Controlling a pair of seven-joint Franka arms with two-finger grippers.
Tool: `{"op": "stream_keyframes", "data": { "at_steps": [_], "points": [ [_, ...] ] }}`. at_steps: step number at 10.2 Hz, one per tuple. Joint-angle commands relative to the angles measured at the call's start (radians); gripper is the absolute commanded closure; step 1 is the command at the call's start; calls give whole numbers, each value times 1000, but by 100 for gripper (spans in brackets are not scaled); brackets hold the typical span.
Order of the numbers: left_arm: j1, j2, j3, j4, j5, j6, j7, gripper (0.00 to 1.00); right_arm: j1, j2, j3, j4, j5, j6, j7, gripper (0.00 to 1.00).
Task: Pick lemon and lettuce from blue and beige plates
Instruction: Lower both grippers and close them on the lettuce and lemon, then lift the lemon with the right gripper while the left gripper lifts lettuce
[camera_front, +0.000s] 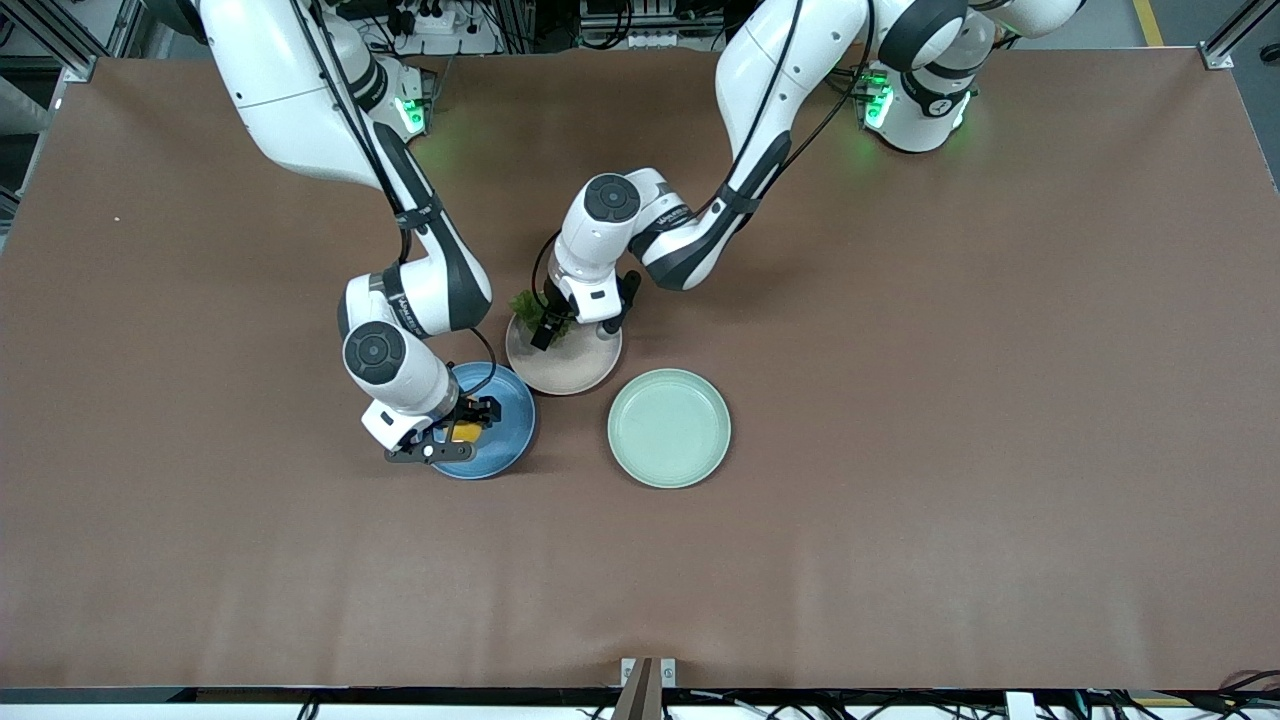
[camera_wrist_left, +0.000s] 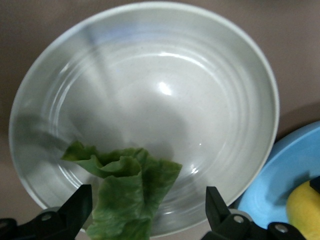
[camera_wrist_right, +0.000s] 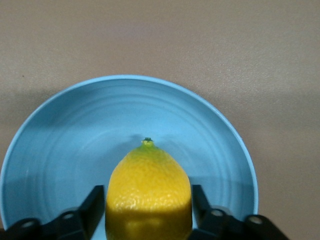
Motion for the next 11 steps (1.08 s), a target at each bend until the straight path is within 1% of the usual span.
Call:
{"op": "stream_keyframes", "data": {
  "at_steps": [1,3,4,8,11],
  "points": [
    [-16,28,16,36,-23,8,9,0,4,1,-5,1,18,-1,6,55],
    [-25,38,25,36,-20,17,9,0,-2,0,-4,2,30,-4,6,60],
    [-36,44,36,37,-20,17,11,0,-2,-5,-4,4,33,-7,5,61],
    [-50,44,42,36,-20,13,9,0,-36,-34,-4,66,35,-155,-9,61],
    [-53,47,43,36,-20,14,22,0,-102,-85,-4,73,35,-243,-119,61]
  ]
}}
